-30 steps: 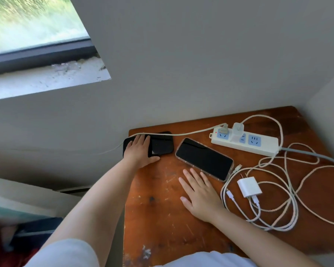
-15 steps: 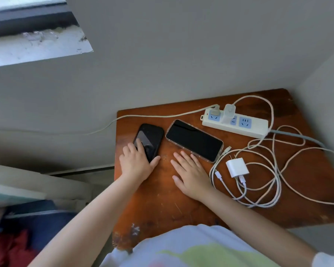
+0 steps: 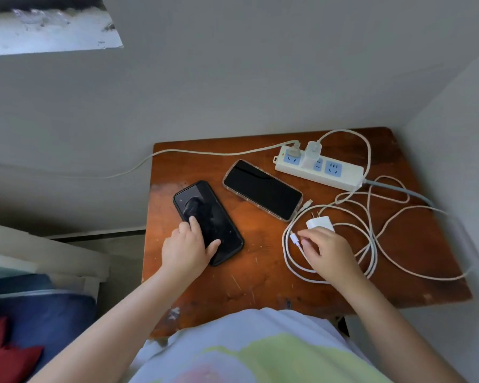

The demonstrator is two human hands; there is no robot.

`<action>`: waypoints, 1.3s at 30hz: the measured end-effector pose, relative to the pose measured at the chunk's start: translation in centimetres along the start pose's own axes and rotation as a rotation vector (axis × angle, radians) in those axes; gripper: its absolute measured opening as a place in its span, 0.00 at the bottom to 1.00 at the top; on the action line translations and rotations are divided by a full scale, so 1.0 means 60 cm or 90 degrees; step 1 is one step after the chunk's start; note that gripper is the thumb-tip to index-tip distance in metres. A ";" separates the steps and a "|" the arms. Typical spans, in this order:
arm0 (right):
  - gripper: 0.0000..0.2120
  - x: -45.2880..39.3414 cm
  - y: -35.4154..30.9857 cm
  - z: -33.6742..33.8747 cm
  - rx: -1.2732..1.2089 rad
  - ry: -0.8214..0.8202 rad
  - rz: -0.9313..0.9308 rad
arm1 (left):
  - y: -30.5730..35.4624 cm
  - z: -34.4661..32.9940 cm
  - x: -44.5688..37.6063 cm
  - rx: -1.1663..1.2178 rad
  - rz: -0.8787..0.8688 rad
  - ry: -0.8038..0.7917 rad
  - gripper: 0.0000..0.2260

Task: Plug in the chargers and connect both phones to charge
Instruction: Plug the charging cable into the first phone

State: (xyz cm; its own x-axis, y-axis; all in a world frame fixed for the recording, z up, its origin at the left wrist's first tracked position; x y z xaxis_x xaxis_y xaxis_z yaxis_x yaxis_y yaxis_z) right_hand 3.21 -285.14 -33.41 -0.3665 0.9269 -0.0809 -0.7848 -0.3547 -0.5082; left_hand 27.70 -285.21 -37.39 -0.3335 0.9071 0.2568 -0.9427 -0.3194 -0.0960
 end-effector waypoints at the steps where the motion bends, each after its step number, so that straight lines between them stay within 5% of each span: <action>1: 0.11 0.014 0.007 0.001 0.014 -0.012 -0.013 | 0.002 0.011 0.001 0.016 -0.010 0.029 0.28; 5: 0.20 0.063 -0.001 -0.045 0.095 -0.150 -0.026 | 0.031 0.024 0.002 0.141 -0.141 0.085 0.23; 9: 0.15 0.070 -0.024 -0.036 0.125 -0.049 0.017 | 0.065 0.006 0.003 0.163 -0.257 0.064 0.24; 15: 0.09 0.075 -0.025 -0.031 0.162 -0.007 0.029 | 0.059 -0.001 0.004 0.209 -0.242 0.075 0.30; 28: 0.15 0.036 -0.055 -0.045 0.155 -0.009 0.015 | 0.052 0.000 0.005 0.264 -0.225 0.094 0.24; 39: 0.21 -0.078 0.033 -0.038 0.229 -0.074 -0.195 | 0.052 0.004 0.005 0.289 -0.230 0.111 0.22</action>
State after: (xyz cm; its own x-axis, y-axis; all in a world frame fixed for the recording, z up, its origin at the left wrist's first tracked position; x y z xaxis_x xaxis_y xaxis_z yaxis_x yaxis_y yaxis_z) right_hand 4.50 -289.89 -35.97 -0.1294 0.9827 0.1324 -0.9808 -0.1071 -0.1629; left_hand 24.66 -286.02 -37.38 -0.0226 0.9992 0.0322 -0.9171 -0.0335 0.3972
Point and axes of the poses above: each hand's wrist, its own x-axis away from the middle knuckle, its own z-axis out of the back of the hand, y = z × x, the point moved 10 cm from there along -x, towards the middle knuckle, and after that the axes turned 13 degrees about z, right-handed, at the moved point
